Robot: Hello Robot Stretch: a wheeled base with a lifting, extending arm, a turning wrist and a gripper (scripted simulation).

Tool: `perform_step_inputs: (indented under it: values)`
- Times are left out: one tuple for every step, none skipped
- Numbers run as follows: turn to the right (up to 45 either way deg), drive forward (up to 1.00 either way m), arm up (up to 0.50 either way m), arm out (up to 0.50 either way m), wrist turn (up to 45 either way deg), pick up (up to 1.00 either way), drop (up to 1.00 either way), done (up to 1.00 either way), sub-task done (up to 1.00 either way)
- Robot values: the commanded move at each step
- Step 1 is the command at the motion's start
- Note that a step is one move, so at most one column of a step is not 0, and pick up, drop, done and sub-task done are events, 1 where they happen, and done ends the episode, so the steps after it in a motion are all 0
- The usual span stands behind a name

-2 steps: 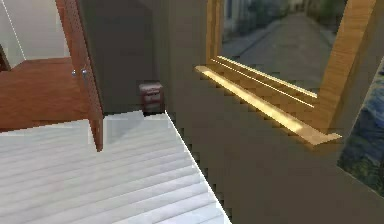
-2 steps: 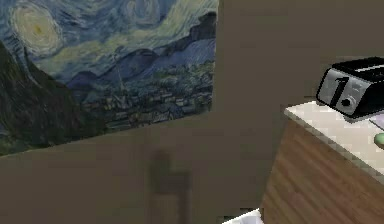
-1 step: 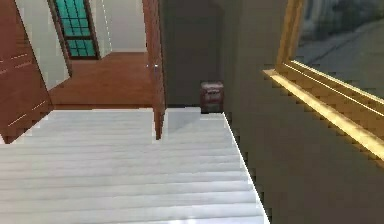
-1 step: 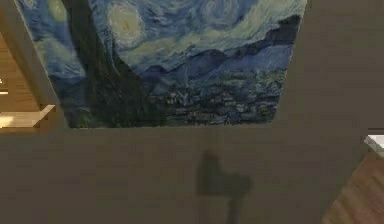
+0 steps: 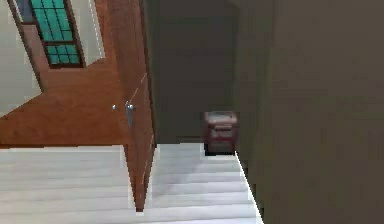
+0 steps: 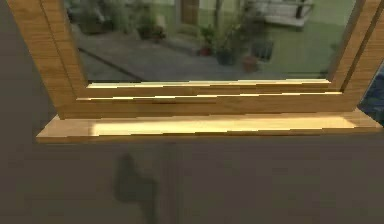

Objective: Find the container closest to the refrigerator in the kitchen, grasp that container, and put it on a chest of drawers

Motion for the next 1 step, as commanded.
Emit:
perform_step_inputs:
  values:
    - [-30.0,0.0,0.0,0.0,0.0,0.0,0.0,0.0,0.0]
